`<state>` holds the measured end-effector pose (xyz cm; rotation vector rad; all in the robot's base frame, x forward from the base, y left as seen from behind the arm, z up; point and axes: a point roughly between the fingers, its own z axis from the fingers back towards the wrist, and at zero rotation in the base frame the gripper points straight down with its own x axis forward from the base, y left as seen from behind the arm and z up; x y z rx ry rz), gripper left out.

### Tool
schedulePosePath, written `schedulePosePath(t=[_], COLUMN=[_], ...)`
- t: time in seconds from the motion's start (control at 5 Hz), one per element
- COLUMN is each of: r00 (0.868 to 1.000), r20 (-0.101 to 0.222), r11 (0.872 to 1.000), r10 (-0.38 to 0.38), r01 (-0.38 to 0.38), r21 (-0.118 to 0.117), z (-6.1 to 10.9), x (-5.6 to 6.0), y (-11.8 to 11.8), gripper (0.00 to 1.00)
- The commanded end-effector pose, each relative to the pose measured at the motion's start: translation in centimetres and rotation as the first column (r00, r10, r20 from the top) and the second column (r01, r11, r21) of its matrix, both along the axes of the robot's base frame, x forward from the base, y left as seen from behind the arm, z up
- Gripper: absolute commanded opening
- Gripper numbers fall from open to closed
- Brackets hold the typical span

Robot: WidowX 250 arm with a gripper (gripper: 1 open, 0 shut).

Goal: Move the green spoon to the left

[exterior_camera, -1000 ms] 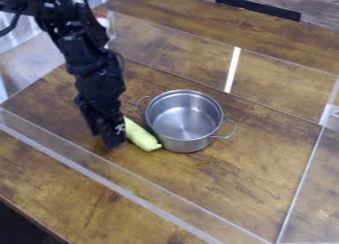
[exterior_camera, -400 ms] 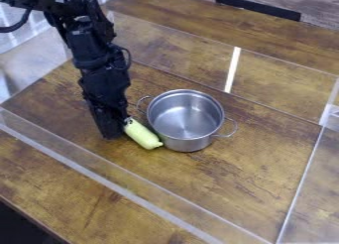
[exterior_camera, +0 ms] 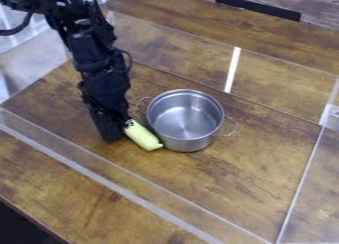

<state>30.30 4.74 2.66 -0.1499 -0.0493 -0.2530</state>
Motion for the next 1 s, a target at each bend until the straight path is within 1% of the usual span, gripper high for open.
schedulePosePath(t=[0.0, 0.2, 0.6, 0.8], r00=[0.999, 0.999, 1.000, 1.000], r20=[0.025, 0.016, 0.002, -0.003], r11=[1.000, 0.999, 1.000, 0.999], r10=[0.025, 0.034, 0.026, 0.026], r01=[-0.025, -0.034, -0.026, -0.026], r21=[0.003, -0.002, -0.013, -0.019], z=[1.2, 1.2, 1.5, 1.5], x=[0.6, 0.7, 1.9, 1.8], y=[1.1, 1.6, 2.8, 2.9], gripper=[0.00, 0.00, 0.00, 0.00])
